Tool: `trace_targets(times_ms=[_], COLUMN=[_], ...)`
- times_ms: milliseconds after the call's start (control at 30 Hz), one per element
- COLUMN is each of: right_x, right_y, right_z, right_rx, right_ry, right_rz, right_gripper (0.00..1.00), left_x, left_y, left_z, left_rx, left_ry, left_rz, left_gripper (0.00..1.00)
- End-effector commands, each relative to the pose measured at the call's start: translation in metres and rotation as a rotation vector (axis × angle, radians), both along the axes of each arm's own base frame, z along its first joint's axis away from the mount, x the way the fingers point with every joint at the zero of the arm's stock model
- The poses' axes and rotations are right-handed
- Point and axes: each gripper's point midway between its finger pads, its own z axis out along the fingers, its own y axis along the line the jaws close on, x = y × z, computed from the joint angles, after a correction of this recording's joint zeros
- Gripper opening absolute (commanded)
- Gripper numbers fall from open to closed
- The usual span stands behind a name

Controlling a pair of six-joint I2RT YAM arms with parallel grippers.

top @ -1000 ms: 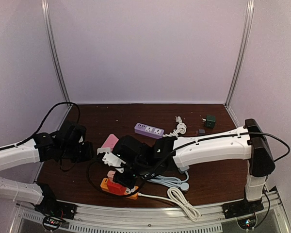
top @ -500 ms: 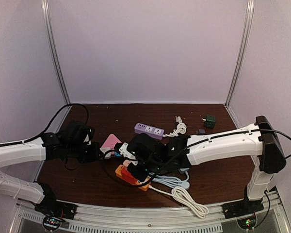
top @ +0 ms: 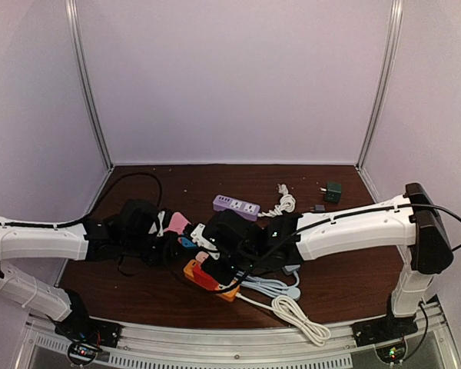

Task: Pull the plug off the socket

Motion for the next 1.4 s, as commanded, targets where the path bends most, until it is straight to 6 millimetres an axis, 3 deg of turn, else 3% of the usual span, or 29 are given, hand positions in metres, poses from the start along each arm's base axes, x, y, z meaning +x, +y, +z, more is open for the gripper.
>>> trace_targets(times_ms=[0,167,400,600,800,1200,1367], right_x=[0.007,0.005,0.004,0.002,0.002,0.003,0.003], right_y=[-0.004,-0.002,0.002,0.004,0.003,0.004,0.005], right_z=[0.018,0.020,0.024,0.022,0.021,0.020,0.018], right_rx=[0.024,0.042,0.066,0.074,0.079,0.098,0.102], right_ry=[-0.023,-0.009,0.009,0.023,0.027,0.029,0.031], right_rz=[-0.023,-0.018,-0.007,-0.002,-0.009,-0.018,-0.021], right_gripper=[0.50,0.49,0.34,0.25,0.23,0.20,0.19], left_x=[-0.006,-0.014,-0.028,-0.030,-0.031,-0.042,-0.043], left_y=[-0.018,-0.013,-0.006,-0.023,-0.039,-0.039,-0.041], left_z=[0.003,0.003,0.003,0.016,0.018,0.001,0.008], left_rx=[-0.076,-0.083,-0.120,-0.204,-0.236,-0.226,-0.259], left_ry=[0.005,0.015,0.036,0.017,0.025,0.095,0.097], left_rz=[-0.030,-0.034,-0.050,-0.086,-0.115,-0.116,-0.120], left_gripper=[0.00,0.00,0.00,0.00,0.00,0.00,0.00])
